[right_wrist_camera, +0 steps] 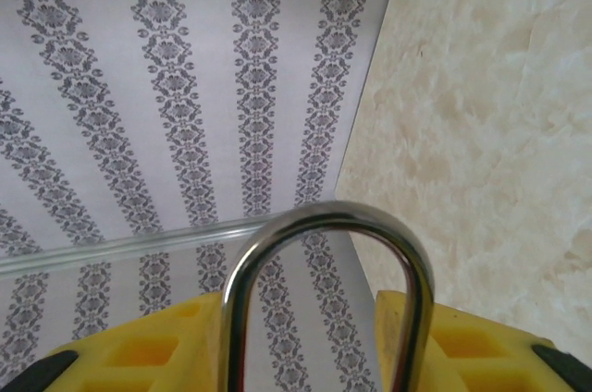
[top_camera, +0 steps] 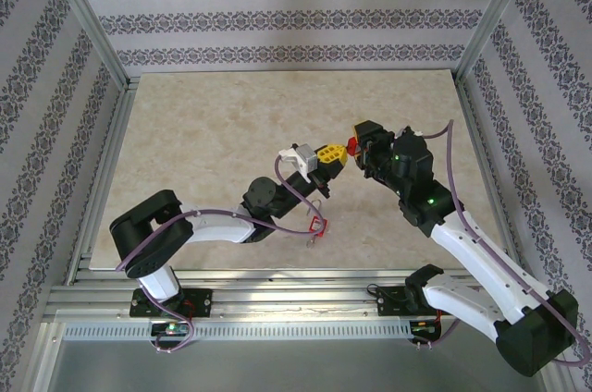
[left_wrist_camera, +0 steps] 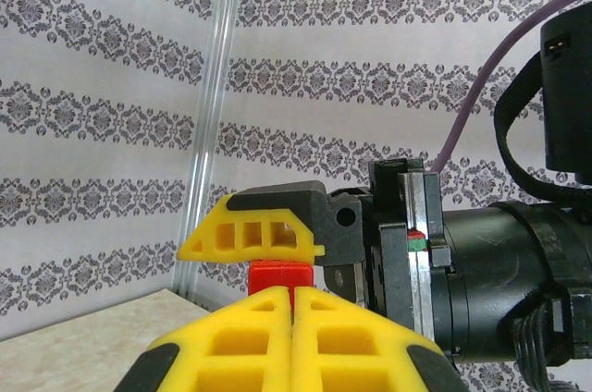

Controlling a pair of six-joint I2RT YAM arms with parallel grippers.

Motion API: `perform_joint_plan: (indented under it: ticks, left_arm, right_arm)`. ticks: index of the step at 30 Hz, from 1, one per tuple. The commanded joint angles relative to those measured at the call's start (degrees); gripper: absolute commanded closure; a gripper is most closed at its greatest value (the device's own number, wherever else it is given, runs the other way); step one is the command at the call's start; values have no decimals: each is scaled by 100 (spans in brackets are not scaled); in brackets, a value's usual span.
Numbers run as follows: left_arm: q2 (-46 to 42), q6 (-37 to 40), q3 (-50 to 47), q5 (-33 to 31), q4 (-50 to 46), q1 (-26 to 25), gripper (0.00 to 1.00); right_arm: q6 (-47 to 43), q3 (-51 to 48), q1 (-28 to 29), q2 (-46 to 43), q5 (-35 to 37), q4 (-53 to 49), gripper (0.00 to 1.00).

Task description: Unlock with the key

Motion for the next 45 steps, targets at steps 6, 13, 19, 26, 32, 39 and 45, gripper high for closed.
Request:
perform_joint_plan:
  ticks: [6,13,19,26,32,39,45]
  left_arm:
    - [-303,569,268,1082,-1864,-198,100]
    - [-978,2568,464,925,-4319,-189,100]
    - [-1083,4047,751,539,-5189,-285,100]
    - [-974,5311,886,355,-5621,-433,100]
    - [-1096,5959,772,416,-5719,-452,100]
    - [-1482,4937,674,805,-5656,-364,100]
    - [-1831,3110,316,855,-4924,-288,66]
  right_arm:
    - [-198,145,321,-17,-1335,-106,100]
    - [-411,402,95,47,-1703,-639,100]
    - [-386,466,95,202,-1811,-643,100]
    - [-403,475,25,193,-1872,-719,100]
    - [-443,510,-20,178,-1934,-805,100]
    - [-463,492,-42,109,-1922,-812,100]
    - [-532,510,-66,-43,-1873,-960,100]
